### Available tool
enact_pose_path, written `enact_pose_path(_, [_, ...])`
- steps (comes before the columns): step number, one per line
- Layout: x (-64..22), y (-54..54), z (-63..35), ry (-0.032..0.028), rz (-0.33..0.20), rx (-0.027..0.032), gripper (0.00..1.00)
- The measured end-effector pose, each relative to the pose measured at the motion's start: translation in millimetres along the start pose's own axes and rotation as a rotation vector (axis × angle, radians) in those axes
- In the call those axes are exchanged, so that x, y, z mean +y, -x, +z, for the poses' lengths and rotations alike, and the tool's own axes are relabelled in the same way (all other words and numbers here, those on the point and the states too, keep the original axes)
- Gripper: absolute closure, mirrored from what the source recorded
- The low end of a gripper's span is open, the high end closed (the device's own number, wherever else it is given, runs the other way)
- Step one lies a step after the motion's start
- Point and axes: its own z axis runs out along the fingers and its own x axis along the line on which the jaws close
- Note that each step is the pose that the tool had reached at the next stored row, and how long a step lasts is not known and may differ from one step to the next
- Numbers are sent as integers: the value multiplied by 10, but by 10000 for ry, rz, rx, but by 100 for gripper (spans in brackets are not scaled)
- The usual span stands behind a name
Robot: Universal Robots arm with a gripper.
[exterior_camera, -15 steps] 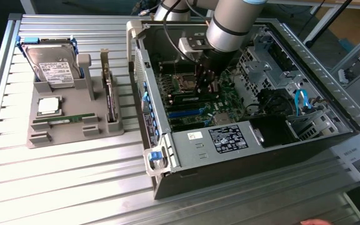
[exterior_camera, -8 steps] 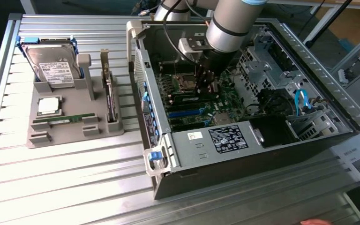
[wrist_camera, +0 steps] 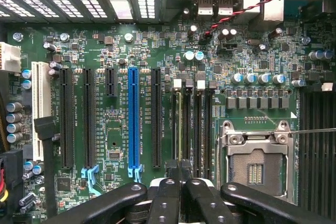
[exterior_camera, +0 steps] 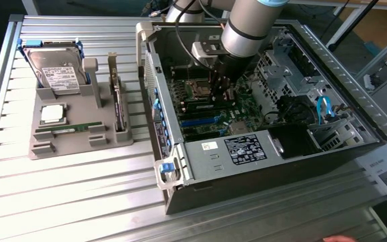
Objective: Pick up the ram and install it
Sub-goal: 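Press down the ram until it locks into place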
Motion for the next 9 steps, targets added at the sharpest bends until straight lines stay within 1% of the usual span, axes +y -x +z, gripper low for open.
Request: enact_pose_path(9, [0,-2,7,-1,0,-3,90])
